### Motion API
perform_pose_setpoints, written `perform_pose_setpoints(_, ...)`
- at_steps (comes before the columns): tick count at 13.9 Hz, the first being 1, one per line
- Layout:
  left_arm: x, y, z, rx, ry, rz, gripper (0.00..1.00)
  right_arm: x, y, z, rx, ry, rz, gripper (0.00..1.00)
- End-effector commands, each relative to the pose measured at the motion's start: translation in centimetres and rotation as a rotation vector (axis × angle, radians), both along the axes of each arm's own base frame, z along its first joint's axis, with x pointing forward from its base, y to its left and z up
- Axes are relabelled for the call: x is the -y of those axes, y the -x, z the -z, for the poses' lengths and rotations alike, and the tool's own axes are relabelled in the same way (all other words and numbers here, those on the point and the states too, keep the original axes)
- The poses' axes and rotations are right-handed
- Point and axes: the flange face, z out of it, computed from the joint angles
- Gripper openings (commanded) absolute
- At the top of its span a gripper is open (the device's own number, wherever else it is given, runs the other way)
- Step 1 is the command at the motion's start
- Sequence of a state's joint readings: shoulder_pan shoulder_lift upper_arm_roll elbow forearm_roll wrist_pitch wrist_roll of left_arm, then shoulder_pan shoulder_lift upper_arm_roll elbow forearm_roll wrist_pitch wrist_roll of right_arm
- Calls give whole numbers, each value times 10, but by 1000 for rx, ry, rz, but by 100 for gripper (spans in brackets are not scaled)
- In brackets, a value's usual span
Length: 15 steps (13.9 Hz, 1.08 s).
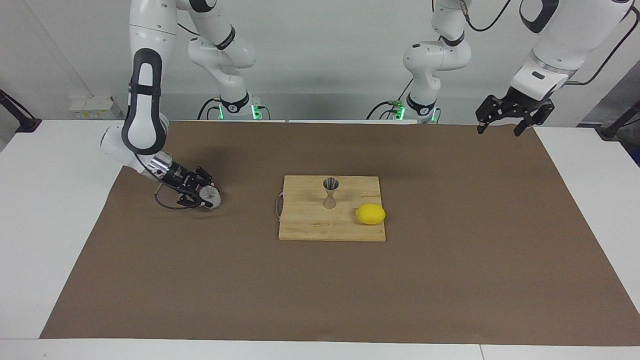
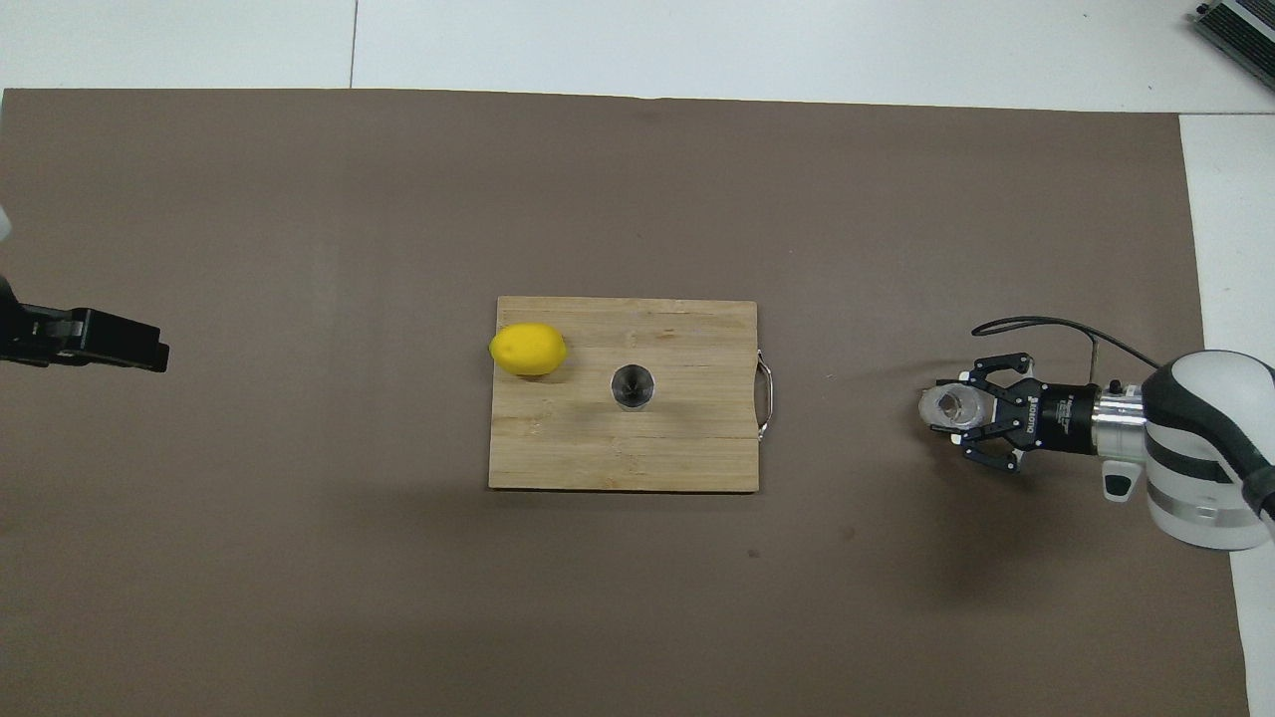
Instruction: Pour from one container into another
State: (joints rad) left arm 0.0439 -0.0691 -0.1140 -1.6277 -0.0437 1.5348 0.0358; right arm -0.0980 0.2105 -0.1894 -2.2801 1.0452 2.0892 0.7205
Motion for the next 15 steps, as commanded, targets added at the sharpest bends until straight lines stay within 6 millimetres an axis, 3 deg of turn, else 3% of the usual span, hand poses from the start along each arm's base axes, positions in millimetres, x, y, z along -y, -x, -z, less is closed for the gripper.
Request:
perform_pose_setpoints(1, -1, 10, -2, -4, -21, -13, 100, -1, -2, -9, 40, -4, 21, 55)
perform_pose_setpoints(9, -1, 10, -2, -3, -21, -13, 100, -17, -18, -59, 47, 9, 38, 55)
perform_pose_setpoints(15, -1, 10, -2, -3, -23, -13, 100, -47, -35, -98, 14, 60, 10, 55)
